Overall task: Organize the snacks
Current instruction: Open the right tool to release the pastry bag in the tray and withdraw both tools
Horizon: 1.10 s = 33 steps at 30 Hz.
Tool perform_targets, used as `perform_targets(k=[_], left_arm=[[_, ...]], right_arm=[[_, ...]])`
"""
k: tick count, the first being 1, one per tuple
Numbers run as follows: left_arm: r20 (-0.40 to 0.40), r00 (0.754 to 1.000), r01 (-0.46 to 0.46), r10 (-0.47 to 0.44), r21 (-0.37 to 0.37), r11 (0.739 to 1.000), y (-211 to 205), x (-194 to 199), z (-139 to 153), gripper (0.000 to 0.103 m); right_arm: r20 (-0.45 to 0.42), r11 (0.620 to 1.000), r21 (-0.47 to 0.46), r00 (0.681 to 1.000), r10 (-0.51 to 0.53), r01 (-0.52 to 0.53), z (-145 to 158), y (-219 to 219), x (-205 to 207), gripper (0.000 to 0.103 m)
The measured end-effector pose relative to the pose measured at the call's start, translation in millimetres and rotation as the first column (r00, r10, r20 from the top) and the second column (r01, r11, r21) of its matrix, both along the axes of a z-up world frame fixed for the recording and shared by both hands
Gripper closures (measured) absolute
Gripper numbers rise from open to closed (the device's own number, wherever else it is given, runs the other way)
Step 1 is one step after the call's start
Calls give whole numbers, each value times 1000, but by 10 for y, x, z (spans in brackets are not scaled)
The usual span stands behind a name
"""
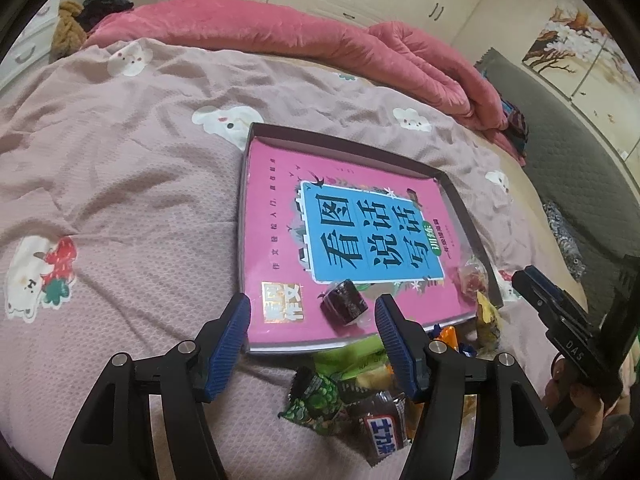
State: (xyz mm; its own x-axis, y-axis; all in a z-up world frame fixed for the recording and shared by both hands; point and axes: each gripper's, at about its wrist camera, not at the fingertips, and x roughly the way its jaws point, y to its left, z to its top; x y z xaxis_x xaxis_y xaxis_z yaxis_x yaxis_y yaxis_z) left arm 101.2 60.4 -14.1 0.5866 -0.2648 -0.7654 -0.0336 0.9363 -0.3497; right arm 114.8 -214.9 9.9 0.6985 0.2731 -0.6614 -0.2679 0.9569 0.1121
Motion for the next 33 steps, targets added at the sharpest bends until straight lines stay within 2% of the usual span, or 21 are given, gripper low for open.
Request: perform_targets(k=[13,16,33], left_arm=[[5,1000,-13,13,10,1000,11,-156,80,36],[2,1000,-11,11,14,1000,-7,-188,88,36],[-18,1000,10,-9,36,999,-104,-358,72,36]], right_arm=[[25,999,3,999,34,-34,77,32,-185,48],[29,999,0,999,41,-41,83,36,-235,44],[22,998,-35,999,46,-45,42,12,-386,44]])
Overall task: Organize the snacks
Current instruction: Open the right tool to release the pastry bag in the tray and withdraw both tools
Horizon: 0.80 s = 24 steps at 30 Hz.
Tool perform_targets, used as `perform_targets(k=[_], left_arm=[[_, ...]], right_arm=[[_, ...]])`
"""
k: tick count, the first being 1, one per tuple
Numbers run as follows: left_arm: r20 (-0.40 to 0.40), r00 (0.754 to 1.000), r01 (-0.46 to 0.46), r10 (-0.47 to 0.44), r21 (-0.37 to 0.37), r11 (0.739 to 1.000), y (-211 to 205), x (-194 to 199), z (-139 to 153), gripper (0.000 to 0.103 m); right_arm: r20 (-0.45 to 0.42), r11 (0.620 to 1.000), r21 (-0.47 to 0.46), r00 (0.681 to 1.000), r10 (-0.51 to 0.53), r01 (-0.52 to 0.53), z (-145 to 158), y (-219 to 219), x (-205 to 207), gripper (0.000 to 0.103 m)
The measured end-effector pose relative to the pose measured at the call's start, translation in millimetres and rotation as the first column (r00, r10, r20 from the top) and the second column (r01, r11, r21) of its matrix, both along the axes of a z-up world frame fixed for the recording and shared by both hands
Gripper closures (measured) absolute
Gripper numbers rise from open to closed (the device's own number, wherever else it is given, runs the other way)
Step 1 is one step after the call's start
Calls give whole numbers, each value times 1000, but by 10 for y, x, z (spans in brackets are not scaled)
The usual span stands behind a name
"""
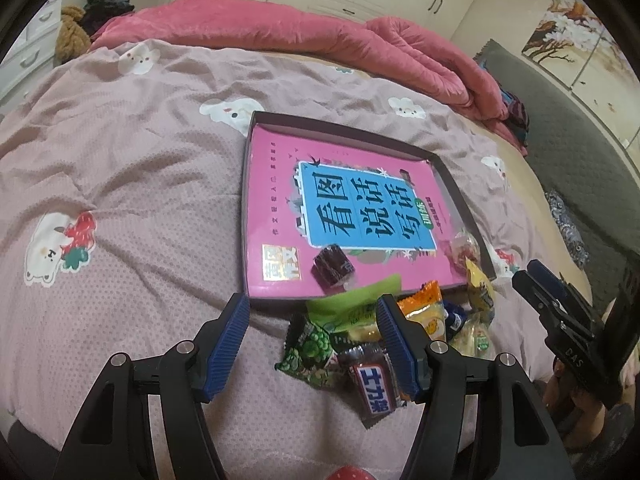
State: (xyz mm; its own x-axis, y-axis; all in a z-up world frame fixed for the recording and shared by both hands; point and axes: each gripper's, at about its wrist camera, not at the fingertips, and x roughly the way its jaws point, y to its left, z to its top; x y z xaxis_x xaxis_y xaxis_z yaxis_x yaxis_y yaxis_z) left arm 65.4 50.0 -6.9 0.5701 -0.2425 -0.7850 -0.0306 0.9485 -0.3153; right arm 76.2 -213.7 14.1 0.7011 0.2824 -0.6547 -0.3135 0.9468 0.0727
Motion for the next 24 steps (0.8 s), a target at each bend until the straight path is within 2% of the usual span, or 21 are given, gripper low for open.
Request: perform_targets(k=[24], left_arm=[[-50,996,68,-67,2,998,-213,-193,-68,36]], right_arm=[[-19,998,-49,999,45,-46,-71,34,-177,44]])
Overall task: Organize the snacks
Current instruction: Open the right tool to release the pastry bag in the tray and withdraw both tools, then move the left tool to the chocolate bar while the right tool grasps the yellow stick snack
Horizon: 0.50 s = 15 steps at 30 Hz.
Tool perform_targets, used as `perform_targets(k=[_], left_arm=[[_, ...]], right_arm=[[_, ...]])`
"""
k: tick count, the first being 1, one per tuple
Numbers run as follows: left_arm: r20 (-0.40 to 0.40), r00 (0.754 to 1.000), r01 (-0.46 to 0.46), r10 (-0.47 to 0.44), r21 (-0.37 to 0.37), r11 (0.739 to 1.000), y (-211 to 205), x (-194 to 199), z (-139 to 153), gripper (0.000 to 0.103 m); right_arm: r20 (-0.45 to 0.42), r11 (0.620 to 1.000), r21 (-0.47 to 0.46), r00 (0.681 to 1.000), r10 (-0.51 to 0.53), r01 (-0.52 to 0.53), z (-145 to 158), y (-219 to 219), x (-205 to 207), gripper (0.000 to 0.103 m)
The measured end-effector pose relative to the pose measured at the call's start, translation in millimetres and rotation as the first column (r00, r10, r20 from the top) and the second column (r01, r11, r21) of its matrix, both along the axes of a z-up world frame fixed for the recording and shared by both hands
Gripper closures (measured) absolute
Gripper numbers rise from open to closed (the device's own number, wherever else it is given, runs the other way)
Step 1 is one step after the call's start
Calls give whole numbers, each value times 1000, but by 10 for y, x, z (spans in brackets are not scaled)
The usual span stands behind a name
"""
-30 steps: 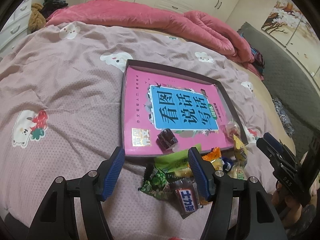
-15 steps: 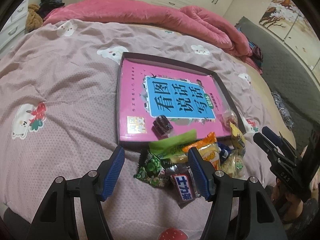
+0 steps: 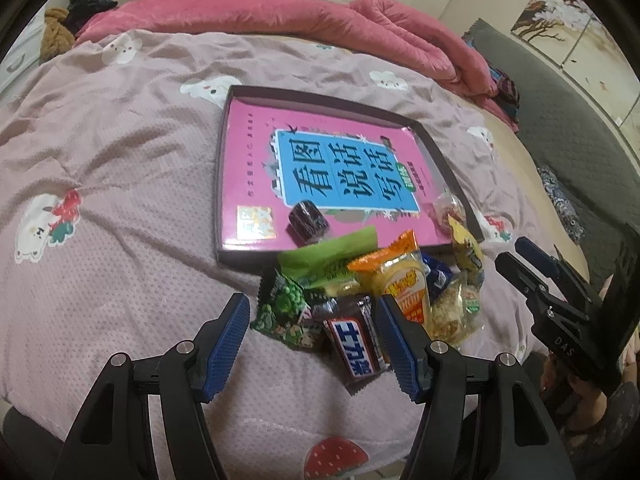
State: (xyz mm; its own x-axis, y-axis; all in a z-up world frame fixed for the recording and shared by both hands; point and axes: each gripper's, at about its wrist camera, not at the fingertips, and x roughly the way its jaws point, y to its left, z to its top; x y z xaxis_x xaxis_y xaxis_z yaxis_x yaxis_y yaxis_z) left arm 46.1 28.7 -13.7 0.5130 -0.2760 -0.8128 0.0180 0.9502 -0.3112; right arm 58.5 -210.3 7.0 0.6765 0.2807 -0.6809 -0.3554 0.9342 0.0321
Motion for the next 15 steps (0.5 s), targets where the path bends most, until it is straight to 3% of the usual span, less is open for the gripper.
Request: perform_targets(k=[15], left_arm=[[-52,996,72,-73,-17,997,-261,-76,-146,36]], right_arm=[[-13,1000,-4,1000,10,-10,-38,13,-33,43]])
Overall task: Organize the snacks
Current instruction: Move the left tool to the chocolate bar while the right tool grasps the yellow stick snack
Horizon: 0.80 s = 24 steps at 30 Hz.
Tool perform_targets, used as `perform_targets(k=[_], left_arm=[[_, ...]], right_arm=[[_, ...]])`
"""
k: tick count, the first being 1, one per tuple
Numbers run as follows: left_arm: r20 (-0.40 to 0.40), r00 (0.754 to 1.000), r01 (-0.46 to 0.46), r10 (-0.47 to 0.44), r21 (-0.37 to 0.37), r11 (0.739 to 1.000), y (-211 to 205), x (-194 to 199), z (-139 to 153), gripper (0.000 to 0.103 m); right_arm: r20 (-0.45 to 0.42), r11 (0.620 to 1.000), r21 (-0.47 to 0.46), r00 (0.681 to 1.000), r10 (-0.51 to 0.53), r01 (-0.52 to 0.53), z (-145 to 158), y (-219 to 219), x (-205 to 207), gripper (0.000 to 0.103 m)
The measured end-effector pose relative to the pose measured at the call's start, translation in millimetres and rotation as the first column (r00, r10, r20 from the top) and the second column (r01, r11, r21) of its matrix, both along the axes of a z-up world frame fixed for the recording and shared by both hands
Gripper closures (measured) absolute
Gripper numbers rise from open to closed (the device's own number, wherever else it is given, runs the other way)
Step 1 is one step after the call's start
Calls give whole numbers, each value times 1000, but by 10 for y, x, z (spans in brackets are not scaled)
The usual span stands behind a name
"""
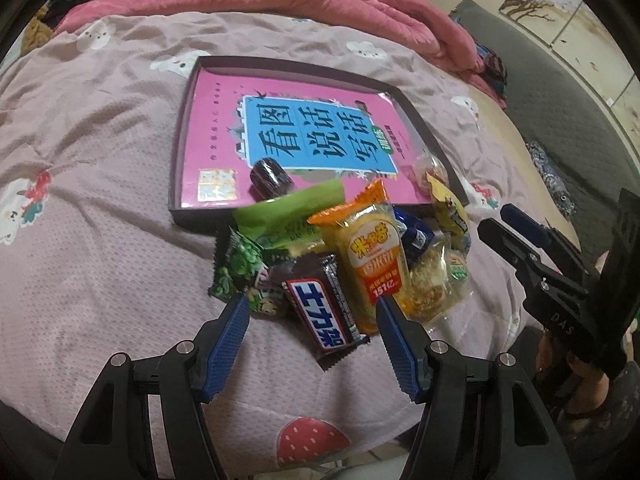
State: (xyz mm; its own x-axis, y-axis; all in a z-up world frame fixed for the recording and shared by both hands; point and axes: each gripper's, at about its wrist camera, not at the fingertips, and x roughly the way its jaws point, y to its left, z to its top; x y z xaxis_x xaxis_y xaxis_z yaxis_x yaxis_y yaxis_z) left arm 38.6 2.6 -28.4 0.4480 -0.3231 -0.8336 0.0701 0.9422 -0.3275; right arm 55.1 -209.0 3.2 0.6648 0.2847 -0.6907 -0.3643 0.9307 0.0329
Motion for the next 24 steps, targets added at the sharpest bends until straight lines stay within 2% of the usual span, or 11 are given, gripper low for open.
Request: perform_targets(k=[17,24], left_arm=[[-50,999,-3,1,-48,999,-21,32,-176,36],[-53,999,7,-11,-59,998,-57,37,-204,42]], right_arm=[[-18,1000,-4,1000,-24,24,-44,-74,28,43],[-30,999,-33,999,-36,35,-121,-126,84,43]])
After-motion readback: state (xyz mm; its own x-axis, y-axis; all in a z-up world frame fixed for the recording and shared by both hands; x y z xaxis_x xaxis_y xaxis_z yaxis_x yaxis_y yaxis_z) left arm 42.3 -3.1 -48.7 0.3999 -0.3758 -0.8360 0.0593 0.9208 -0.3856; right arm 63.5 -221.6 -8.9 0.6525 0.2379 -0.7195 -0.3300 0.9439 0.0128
